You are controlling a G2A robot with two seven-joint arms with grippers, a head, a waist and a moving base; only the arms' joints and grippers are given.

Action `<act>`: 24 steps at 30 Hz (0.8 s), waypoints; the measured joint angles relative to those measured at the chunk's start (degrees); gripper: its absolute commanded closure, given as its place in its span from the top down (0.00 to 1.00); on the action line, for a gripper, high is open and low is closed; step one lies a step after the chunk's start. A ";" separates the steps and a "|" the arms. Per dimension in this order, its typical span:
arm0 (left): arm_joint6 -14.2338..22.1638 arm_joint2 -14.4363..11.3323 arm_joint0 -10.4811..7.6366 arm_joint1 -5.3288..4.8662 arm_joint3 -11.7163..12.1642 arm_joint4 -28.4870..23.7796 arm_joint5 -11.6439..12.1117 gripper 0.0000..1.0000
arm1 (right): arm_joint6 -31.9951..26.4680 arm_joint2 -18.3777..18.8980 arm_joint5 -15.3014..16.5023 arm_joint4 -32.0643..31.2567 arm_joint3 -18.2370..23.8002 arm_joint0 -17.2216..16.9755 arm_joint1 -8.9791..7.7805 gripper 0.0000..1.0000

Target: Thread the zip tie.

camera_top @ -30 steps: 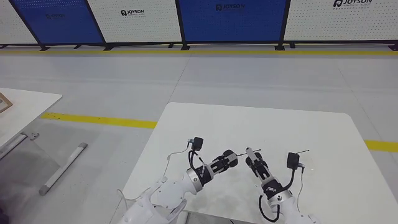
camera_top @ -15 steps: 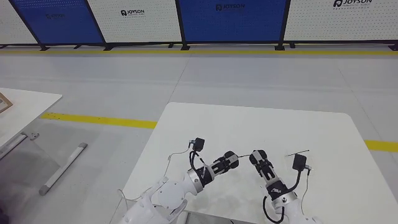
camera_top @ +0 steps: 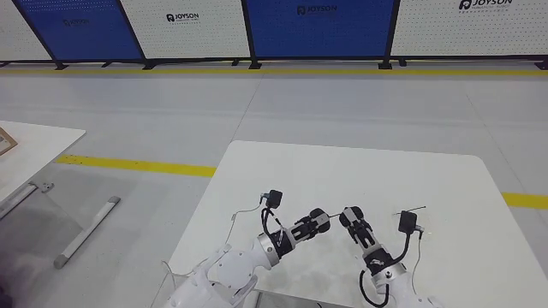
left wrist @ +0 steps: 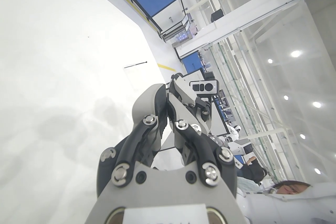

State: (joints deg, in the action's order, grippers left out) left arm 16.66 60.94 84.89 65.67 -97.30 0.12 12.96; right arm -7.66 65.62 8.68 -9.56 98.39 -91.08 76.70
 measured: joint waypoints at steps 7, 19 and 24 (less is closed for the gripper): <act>0.14 0.16 0.13 -0.05 -0.08 -0.73 -0.05 0.23 | 1.13 -0.03 -0.58 -0.74 -0.22 0.06 0.02 0.00; -0.28 0.66 0.25 -0.15 -0.02 -0.97 -0.03 0.24 | 2.61 0.10 -2.06 -1.61 -0.16 -0.09 0.05 0.00; -0.81 1.31 0.55 -0.25 -0.19 -1.16 0.26 0.24 | 3.18 0.13 -2.50 -1.95 -0.20 -0.16 0.07 0.00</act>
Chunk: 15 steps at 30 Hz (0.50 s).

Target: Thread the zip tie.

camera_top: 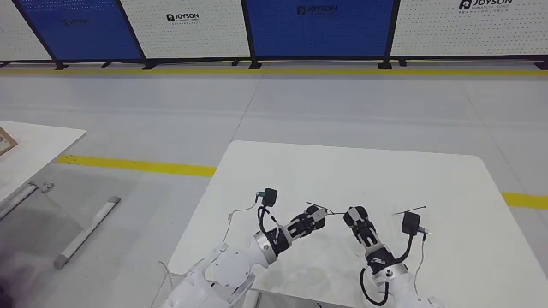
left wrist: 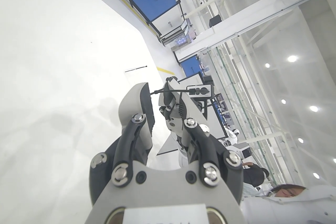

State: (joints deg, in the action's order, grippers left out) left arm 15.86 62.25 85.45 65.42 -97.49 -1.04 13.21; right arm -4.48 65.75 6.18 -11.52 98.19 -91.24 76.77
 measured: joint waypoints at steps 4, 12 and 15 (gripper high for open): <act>0.04 0.22 0.15 -0.04 -0.18 -0.33 0.26 0.24 | 0.58 -0.05 -0.76 -0.46 -0.10 0.08 0.05 0.00; 0.17 0.54 0.66 -0.18 -0.83 0.18 0.66 0.28 | 1.22 -0.61 -1.79 -1.47 -0.31 0.30 0.17 0.00; -0.09 0.46 0.68 -0.17 -0.88 0.39 0.55 0.27 | 1.72 -1.00 -2.23 -2.17 -0.45 0.49 0.25 0.00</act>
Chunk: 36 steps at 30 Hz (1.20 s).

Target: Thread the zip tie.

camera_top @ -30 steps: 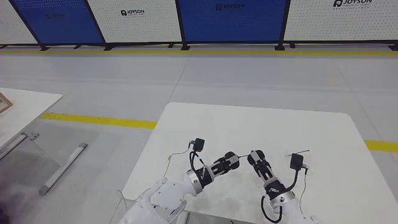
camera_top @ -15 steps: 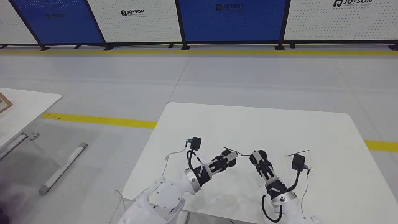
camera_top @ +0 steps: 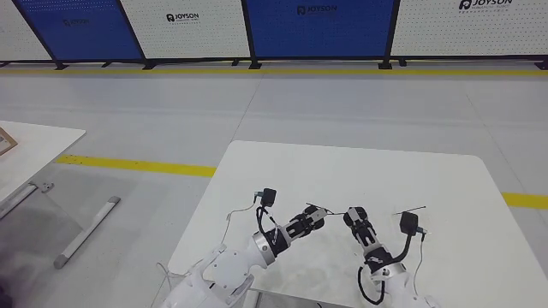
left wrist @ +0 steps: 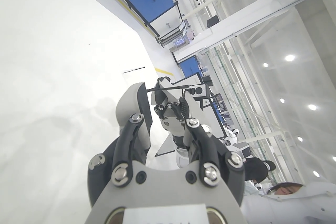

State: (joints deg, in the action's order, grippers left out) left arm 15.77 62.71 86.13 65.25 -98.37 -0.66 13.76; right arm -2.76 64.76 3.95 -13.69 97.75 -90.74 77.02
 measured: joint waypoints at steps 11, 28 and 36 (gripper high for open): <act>-0.21 0.01 0.02 -0.04 -0.33 0.59 -0.78 0.26 | 0.05 -0.95 -1.16 -1.67 0.17 0.40 0.17 0.00; -0.32 -0.59 -0.87 0.13 0.44 0.43 -2.08 0.16 | 0.25 -1.06 -1.04 -2.64 0.56 0.18 0.24 0.00; -0.40 -0.42 -0.87 0.15 0.50 -0.44 -1.96 0.21 | 0.38 -1.02 -1.13 -3.13 0.36 0.22 0.27 0.00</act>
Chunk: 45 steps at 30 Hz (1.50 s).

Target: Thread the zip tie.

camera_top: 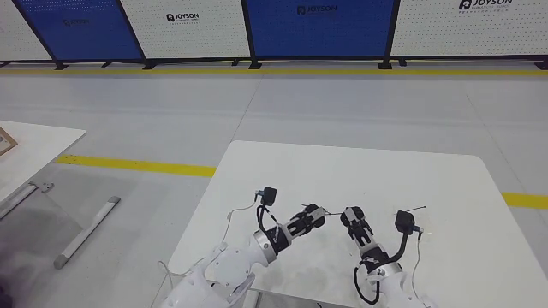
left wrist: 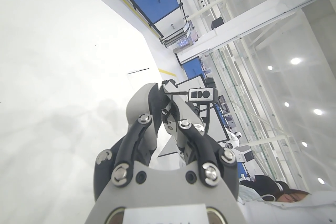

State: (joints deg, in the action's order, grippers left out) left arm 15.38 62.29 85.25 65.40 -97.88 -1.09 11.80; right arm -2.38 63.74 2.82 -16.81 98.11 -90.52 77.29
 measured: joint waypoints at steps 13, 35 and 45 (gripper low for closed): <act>-0.75 0.04 -0.35 0.14 0.28 -1.18 -1.40 0.16 | 0.98 -0.42 -0.41 -2.36 -0.44 0.16 0.10 0.00; -1.16 -0.38 -0.43 0.26 0.26 -0.16 -2.90 0.21 | 0.81 -0.30 0.16 -2.54 -0.41 -0.06 0.20 0.00; -1.02 -0.43 -0.52 0.25 0.31 0.65 -3.22 0.00 | 0.34 -0.35 -0.07 -2.55 -0.33 0.04 0.26 0.00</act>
State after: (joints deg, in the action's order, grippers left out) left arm 14.35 61.85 84.74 65.64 -97.57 -0.45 8.58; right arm -2.04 63.39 2.76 -19.36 97.78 -90.48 77.55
